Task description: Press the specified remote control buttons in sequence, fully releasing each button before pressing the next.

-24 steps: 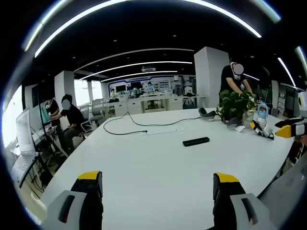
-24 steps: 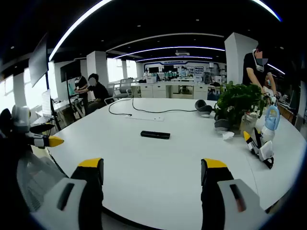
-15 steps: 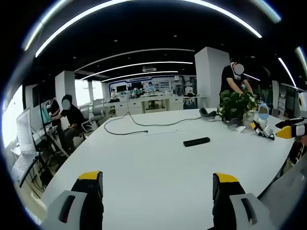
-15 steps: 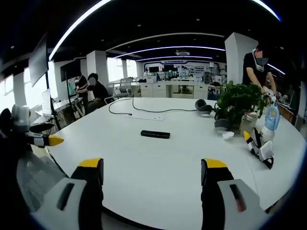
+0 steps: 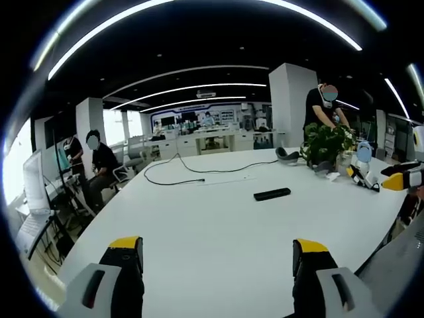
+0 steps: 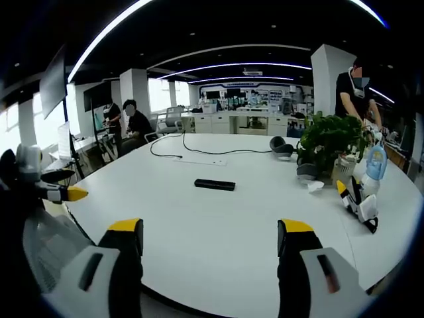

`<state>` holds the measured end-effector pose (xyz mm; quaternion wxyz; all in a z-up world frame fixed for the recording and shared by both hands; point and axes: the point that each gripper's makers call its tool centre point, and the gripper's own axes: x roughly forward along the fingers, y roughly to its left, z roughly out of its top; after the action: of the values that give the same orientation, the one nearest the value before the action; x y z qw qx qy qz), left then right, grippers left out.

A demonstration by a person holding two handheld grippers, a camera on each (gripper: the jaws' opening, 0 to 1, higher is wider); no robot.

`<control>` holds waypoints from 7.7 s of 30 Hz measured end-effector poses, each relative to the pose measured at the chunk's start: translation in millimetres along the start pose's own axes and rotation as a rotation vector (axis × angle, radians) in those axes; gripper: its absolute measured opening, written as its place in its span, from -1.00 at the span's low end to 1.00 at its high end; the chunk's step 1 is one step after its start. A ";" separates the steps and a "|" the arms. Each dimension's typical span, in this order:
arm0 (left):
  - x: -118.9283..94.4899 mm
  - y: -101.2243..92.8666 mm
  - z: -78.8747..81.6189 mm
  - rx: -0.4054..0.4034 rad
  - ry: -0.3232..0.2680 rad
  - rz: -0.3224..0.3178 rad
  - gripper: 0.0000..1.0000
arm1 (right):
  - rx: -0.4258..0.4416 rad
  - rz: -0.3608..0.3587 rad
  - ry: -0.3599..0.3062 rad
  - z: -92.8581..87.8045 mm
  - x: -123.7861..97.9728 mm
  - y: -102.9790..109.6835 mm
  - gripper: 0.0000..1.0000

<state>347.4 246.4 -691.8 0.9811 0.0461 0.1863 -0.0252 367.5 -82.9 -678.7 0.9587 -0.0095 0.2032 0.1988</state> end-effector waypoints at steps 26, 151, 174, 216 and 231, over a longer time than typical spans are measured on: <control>1.1 -1.8 -2.3 0.002 0.019 -0.011 0.92 | -0.007 0.004 0.010 -2.1 0.7 0.6 0.72; 323.6 -151.0 17.1 0.830 0.520 -0.901 0.08 | 0.078 -0.040 0.134 -24.3 8.9 -15.2 0.23; 365.1 -162.1 -19.7 0.843 0.674 -0.962 -0.21 | 0.144 -0.052 0.157 -31.7 8.4 -22.9 0.17; 345.9 -166.2 -36.8 0.988 0.772 -0.901 -0.54 | 0.158 -0.036 0.115 -24.4 5.8 -22.3 0.10; 333.4 -164.5 -47.5 1.061 0.830 -0.890 -0.54 | 0.171 -0.016 0.102 -21.1 4.9 -19.7 0.06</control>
<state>629.0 76.8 -871.9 0.5772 0.4329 0.4996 -0.4794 371.1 -101.3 -701.2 0.9459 0.0607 0.2679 0.1725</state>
